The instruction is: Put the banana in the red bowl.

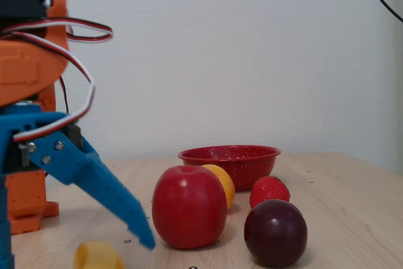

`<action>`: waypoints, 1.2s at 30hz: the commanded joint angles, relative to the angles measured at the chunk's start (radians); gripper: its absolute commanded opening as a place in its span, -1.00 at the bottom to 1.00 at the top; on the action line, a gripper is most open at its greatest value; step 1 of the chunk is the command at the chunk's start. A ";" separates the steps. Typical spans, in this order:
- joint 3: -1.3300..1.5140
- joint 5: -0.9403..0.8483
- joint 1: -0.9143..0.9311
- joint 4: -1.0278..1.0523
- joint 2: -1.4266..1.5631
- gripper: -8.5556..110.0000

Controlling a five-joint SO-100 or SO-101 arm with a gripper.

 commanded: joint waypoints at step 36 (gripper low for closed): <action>-0.158 -0.109 0.081 0.011 -0.133 0.19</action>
